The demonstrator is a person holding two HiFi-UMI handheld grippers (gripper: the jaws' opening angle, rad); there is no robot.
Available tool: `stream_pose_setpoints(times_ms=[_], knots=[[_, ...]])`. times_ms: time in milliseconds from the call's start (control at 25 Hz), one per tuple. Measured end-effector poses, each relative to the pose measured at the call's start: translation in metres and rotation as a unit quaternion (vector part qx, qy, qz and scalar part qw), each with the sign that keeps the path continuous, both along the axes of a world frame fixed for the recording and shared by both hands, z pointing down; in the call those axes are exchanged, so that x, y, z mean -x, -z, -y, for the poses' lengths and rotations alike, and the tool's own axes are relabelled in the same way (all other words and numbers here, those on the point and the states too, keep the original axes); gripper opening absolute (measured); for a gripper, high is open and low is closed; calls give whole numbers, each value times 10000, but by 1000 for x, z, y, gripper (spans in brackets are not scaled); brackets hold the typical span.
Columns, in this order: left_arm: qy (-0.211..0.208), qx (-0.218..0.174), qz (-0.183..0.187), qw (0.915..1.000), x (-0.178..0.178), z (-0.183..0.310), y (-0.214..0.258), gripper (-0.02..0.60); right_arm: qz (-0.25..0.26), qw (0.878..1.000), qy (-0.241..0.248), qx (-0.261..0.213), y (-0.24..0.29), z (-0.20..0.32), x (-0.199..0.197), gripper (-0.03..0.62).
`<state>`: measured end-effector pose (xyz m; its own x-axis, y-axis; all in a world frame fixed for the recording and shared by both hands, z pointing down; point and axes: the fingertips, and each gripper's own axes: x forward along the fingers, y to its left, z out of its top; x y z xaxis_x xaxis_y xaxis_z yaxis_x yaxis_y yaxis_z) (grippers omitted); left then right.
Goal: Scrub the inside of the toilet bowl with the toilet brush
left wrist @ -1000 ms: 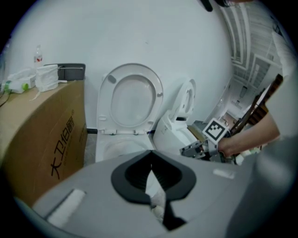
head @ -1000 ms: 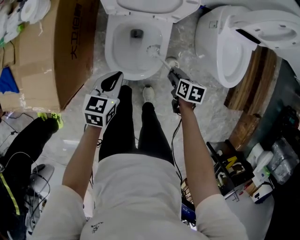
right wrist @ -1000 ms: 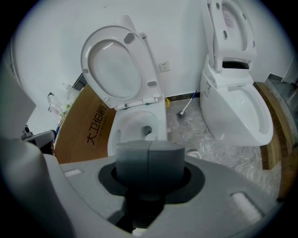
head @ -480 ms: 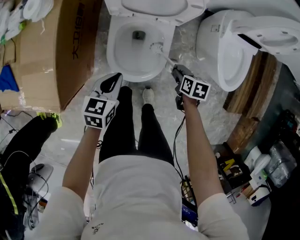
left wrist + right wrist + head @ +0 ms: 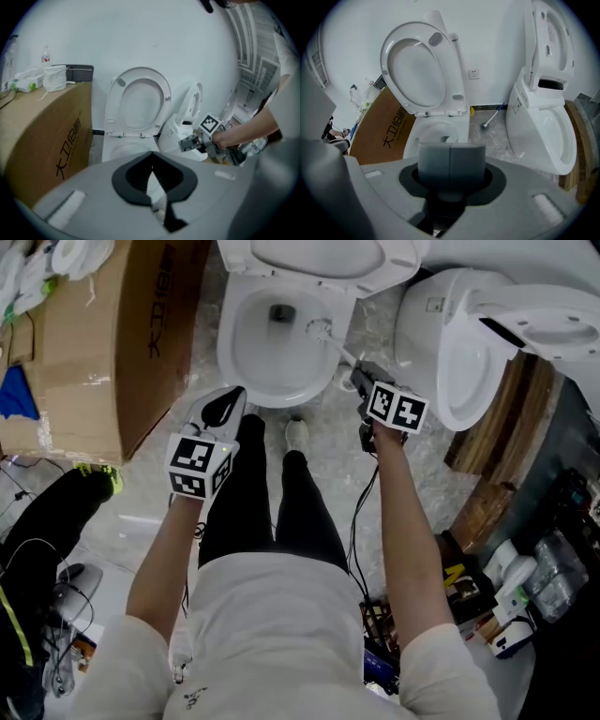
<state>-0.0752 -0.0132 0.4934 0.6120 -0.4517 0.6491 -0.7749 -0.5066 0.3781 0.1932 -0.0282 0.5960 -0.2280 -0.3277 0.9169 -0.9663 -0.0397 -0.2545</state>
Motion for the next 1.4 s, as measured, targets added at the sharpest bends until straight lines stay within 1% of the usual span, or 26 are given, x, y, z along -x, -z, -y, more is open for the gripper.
stream_pose_setpoints(times_ms=[480,760,1400], knots=[[130,12,34,9999,14,4,-1,-11,-121,9994,278,-163,3,42,3,149],[139,-13,-6,9999,13,8,-1,-11,-84,9988,379,-301,5,63,17,149],[201,-15,42,9998,29,7,-3,-11,-111,9979,509,-390,0,79,41,149]])
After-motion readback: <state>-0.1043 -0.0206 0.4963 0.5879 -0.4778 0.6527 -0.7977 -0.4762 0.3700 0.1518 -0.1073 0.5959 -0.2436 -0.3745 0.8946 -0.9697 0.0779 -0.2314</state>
